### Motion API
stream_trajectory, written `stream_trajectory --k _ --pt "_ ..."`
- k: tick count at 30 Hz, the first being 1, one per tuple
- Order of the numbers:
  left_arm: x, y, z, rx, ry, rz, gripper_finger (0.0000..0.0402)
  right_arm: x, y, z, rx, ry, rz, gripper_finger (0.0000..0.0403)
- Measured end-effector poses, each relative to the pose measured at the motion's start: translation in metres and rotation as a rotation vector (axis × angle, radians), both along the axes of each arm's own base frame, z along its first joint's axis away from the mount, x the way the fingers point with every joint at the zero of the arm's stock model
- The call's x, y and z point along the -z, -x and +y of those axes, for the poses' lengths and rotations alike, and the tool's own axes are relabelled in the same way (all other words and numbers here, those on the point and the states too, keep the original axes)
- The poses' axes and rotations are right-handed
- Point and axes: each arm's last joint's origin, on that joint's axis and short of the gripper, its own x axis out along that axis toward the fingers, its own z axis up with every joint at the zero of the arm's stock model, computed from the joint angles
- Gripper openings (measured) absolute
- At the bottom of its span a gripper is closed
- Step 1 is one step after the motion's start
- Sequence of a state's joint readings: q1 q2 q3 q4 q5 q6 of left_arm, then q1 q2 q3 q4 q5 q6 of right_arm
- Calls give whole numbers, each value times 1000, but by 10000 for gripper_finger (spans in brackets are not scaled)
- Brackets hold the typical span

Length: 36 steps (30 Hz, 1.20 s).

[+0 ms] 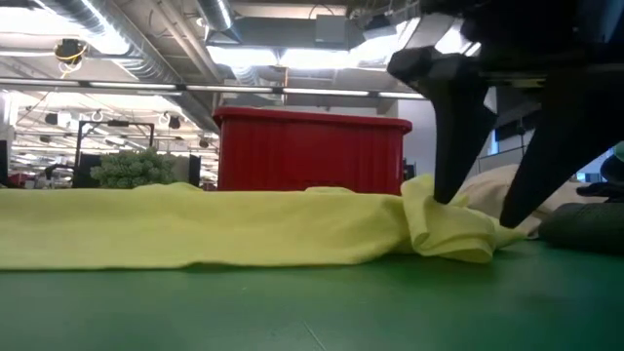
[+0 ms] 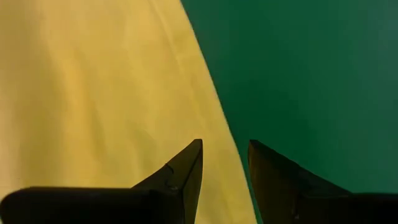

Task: Fold Laundry from Bin
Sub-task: Fold the yellow shirt

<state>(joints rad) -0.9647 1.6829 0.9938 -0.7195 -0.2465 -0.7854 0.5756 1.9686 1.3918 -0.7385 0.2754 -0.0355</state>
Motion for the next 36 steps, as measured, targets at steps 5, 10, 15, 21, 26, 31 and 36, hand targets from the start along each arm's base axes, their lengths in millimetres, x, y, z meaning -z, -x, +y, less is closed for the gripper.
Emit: stream_trajectory --k 5,10,15,21,26,31,36 --pt "10 3 8 -32 -5 41 122 10 0 -10 19 5 16 195" --pt "19 7 14 -60 -21 55 122 13 -2 -15 33 11 7 195" --pt "26 9 17 -84 20 44 122 12 -4 -14 40 17 -22 164" --pt "28 7 15 -78 49 21 122 12 -4 -13 39 10 -20 69" --pt "28 7 14 -74 52 24 104 10 -5 -13 65 -3 -26 10" --pt "27 8 10 14 96 55 18 -9 -9 -7 115 -70 -67 5" --pt "18 16 5 65 172 69 3 -40 -5 -5 146 -147 -151 3"
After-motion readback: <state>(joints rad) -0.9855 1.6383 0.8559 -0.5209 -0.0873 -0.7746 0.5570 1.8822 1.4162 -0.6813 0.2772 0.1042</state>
